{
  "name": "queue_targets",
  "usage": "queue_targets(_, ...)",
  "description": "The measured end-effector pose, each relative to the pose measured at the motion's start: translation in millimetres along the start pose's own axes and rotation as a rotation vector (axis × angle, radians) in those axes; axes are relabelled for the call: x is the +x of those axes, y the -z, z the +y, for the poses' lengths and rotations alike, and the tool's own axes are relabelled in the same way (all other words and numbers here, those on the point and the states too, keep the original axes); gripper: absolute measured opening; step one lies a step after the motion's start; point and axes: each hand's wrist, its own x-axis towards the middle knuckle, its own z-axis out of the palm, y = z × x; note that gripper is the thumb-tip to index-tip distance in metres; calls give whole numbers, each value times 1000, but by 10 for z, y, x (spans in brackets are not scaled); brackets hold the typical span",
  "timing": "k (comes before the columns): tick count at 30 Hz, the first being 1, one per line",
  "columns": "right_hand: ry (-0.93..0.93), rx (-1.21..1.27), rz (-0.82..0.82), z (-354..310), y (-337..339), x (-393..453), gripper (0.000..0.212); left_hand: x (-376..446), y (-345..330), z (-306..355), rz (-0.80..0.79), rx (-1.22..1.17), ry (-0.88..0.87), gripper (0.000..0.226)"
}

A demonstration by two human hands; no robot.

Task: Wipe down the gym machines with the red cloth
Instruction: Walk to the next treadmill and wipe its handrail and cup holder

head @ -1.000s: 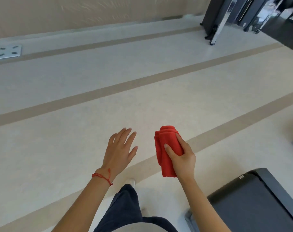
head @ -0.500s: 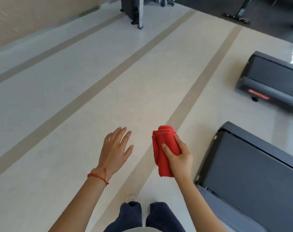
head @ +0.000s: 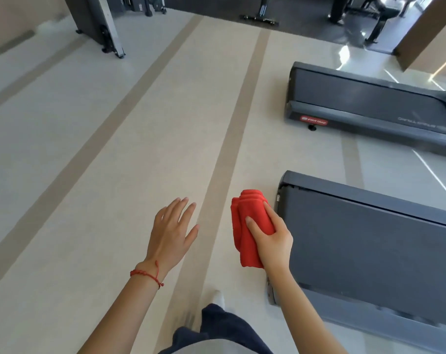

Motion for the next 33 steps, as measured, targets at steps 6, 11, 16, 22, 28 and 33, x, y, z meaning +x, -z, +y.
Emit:
queue_targets(6,-13,4,23,-68,92,515,51,584,-68,120,0,-3,-28,48)
queue_targets(11,-39,17,49,-115,76,920,48,1038,-156,122,-4,1,-59,44)
queue_targets(16,-51,12,75,-188,-67,1469,51,1661,-268,11,-6,-16,-86,40)
queue_targets(22,-72,17,120,-421,-436,2383,46,2681,-362,-314,-64,-23,-117,51)
queue_targets(28,-115,17,154,-738,-861,3227,44,3712,-432,-758,-87,-25,-153,49)
queue_targets(33,-137,8,179,-878,-1053,3786,44,4406,-555,-927,-84,-49,-179,43)
